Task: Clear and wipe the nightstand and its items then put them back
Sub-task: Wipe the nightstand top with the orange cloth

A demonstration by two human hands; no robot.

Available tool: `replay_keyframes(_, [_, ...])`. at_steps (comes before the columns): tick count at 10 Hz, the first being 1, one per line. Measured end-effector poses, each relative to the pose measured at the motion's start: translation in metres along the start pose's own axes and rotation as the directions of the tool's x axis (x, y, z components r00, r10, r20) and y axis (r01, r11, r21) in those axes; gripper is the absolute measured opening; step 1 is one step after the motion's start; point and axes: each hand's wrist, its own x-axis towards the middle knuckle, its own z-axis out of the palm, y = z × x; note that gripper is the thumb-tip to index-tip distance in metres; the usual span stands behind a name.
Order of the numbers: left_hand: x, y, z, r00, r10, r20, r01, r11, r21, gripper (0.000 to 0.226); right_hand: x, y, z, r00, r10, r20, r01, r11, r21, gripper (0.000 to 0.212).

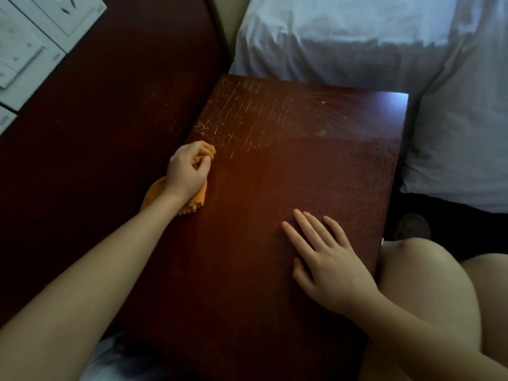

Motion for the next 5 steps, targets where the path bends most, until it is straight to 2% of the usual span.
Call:
replay_keyframes(1, [-0.004, -0.002, 0.000, 0.999, -0.008, -0.039, 0.009, 1.000, 0.028, 0.010, 0.000, 0.000, 0.000, 1.000, -0.002, 0.003, 0.002, 1.000, -0.006, 0.056])
replay_keyframes(2, [0.008, -0.001, 0.006, 0.965, -0.198, -0.172, 0.212, 0.975, 0.064, 0.013, 0.001, 0.000, 0.001, 1.000, -0.005, 0.003, 0.006, 1.000, -0.008, 0.056])
replay_keyframes(3, [0.015, 0.004, 0.011, 0.923, -0.301, -0.238, 0.325, 0.943, 0.068, 0.013, 0.000, 0.001, 0.001, 1.000, -0.004, 0.000, 0.004, 1.000, -0.024, 0.056])
replay_keyframes(4, [0.012, 0.010, 0.013, 0.951, -0.252, -0.182, 0.267, 0.961, 0.067, 0.014, 0.000, 0.001, 0.001, 1.000, -0.008, -0.003, 0.008, 0.999, -0.040, 0.055])
replay_keyframes(5, [0.000, 0.017, 0.011, 0.996, -0.070, -0.047, 0.073, 0.996, 0.059, 0.012, 0.000, 0.000, 0.001, 1.000, -0.009, -0.007, 0.009, 0.999, -0.045, 0.055])
